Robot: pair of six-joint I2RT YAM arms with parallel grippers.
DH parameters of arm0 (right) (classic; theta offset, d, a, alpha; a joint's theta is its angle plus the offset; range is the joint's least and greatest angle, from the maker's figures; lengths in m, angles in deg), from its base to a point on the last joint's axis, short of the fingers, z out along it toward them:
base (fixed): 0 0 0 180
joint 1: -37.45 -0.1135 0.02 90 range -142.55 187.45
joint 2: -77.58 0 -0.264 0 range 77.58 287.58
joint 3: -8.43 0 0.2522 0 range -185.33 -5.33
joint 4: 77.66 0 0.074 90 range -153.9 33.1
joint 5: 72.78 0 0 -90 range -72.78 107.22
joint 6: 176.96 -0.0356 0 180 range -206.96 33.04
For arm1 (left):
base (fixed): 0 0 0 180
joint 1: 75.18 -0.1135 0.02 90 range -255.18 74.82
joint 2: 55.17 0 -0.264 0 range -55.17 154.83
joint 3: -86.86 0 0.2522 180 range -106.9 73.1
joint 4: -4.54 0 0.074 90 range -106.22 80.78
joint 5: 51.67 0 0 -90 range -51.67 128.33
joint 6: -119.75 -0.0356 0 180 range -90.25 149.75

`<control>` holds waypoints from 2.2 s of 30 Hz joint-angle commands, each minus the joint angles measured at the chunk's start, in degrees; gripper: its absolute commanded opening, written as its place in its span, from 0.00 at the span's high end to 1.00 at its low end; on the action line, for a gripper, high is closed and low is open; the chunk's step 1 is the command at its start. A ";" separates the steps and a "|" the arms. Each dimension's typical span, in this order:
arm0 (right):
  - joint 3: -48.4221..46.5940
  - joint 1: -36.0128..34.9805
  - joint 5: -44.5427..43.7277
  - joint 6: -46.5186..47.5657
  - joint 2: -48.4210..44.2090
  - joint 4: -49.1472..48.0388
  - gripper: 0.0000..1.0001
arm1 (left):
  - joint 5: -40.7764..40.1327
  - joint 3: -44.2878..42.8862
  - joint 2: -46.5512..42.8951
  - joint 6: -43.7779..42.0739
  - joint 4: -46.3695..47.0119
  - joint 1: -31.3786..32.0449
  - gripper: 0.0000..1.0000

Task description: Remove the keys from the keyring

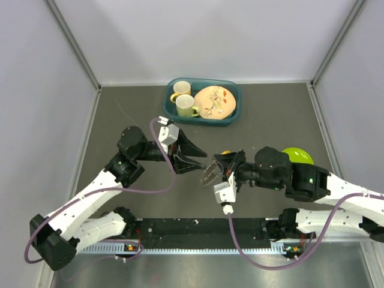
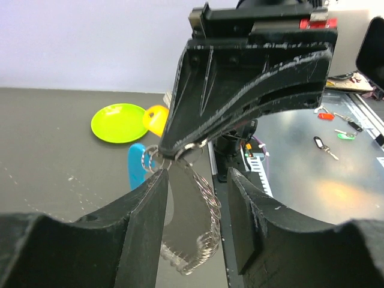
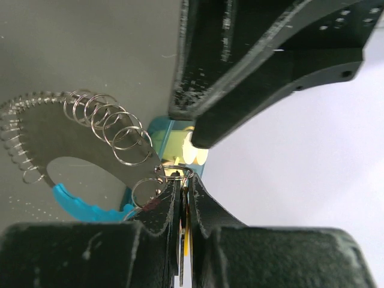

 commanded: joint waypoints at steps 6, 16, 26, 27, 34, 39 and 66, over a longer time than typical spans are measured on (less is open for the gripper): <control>-3.04 -0.31 2.88 0.08 0.26 -0.97 1.00 | 5.23 -6.91 4.52 -5.96 -4.43 -0.14 0.51; -3.66 -0.31 2.97 0.70 1.22 -0.97 1.00 | 7.60 -6.21 7.33 -1.31 -1.00 -0.05 0.55; -3.83 -0.31 2.18 1.05 1.40 -0.97 1.00 | 11.73 -4.90 9.44 3.96 3.21 -0.14 0.58; -3.92 -0.31 2.09 0.97 1.40 -1.06 1.00 | 12.34 -4.72 9.62 5.01 4.26 -0.14 0.58; -3.75 -0.31 1.83 0.70 1.93 -1.06 1.00 | 14.63 -0.59 10.14 17.22 21.91 0.04 0.64; -3.66 -0.31 1.48 0.44 1.84 -1.06 1.00 | 15.69 0.47 10.15 20.05 25.27 0.04 0.66; -2.25 -0.31 1.04 -0.09 -0.62 -1.23 1.00 | 10.50 -0.23 10.05 15.56 16.66 0.04 0.63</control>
